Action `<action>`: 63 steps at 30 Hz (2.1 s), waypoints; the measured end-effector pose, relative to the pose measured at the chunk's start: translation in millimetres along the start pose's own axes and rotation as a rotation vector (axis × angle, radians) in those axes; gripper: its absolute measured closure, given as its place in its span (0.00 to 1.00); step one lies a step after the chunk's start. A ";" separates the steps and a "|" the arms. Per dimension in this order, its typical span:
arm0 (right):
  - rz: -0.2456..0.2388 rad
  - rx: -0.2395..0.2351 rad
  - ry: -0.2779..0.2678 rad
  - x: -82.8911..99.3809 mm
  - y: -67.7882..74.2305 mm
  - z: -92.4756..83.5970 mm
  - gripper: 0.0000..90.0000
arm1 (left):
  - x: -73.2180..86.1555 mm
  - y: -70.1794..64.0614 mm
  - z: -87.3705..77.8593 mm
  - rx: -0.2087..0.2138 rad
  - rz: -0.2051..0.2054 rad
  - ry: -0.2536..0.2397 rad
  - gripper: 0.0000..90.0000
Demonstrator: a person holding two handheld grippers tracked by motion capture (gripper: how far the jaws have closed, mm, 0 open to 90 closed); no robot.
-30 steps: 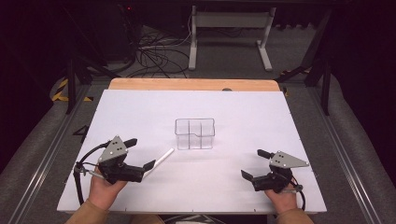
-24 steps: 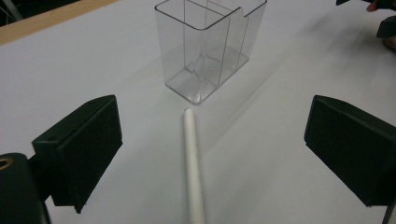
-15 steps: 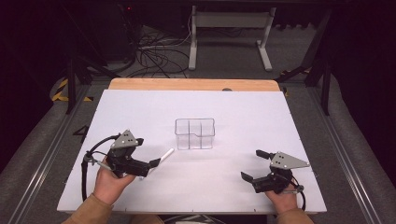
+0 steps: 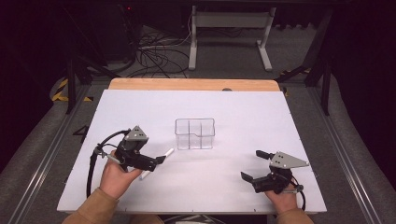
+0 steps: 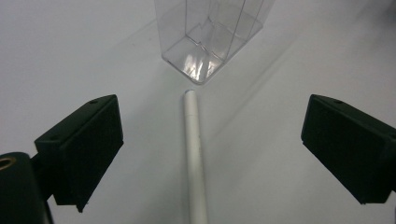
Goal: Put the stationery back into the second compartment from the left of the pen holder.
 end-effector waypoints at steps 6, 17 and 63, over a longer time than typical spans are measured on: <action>0.000 0.005 0.003 0.4 -0.2 0.6 0.00 | -2.3 4.8 5.7 -0.024 0.003 0.027 0.08; -0.001 -0.001 0.012 1.1 0.4 1.4 0.00 | -5.3 2.1 14.1 -0.017 -0.025 0.033 0.07; -0.009 -0.024 0.032 3.1 2.8 3.9 0.00 | 14.3 17.1 52.4 -0.087 -0.132 0.411 0.57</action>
Point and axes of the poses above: each handheld gripper's, and its own axes: z roughly forward along the jaws, x roughly out of its underside, y roughly to its left, the point moved 6 cm from there along z, roughly forward along the jaws, and after that the axes turned 15 degrees about x, right-handed, at the moved point
